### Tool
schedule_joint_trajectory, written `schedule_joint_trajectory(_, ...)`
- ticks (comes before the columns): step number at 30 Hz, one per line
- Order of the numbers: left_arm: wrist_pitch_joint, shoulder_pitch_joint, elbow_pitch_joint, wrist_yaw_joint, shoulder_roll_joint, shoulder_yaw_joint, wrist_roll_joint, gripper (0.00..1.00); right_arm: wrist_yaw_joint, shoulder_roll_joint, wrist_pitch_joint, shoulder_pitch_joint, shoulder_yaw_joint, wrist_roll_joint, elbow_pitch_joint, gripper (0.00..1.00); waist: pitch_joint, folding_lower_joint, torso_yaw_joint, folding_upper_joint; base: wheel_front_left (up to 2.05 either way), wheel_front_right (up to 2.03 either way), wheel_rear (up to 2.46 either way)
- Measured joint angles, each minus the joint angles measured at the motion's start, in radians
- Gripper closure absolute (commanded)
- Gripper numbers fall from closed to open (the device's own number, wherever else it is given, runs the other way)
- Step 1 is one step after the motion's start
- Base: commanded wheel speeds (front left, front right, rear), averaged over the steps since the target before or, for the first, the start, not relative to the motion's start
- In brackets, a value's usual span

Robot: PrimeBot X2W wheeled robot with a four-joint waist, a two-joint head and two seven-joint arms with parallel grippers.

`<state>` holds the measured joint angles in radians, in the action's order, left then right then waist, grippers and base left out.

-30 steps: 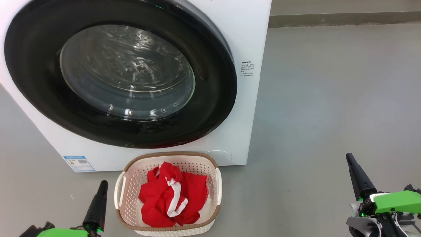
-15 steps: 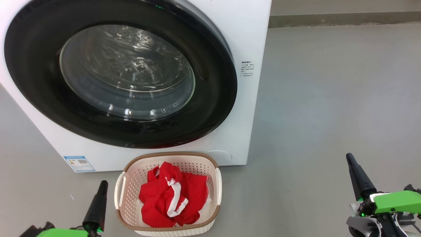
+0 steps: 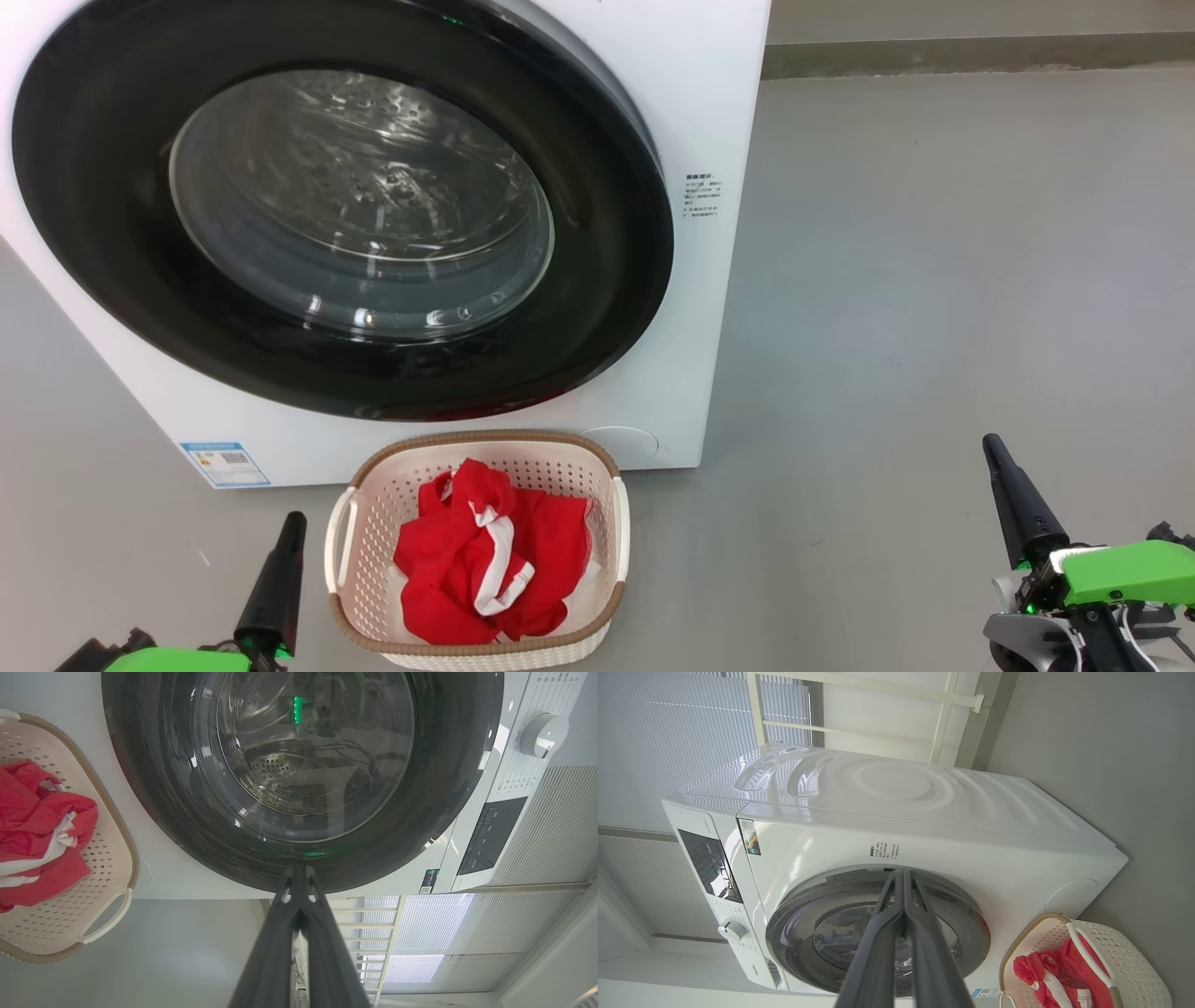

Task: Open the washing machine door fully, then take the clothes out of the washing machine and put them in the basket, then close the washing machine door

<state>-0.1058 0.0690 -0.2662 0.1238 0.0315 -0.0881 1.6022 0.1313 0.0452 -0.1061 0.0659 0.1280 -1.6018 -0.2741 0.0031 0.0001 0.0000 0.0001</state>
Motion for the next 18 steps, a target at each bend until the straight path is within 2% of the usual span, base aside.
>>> schedule_joint_trajectory(18, 0.000, 0.000, 0.000, 0.000, 0.000, 0.000, 0.000, 1.00, 0.000, -0.003, -0.001, 0.000, 0.001, 0.000, 0.000, 1.00, 0.000, -0.0001, 0.000, 0.0000, 0.00, 0.00, 0.00)
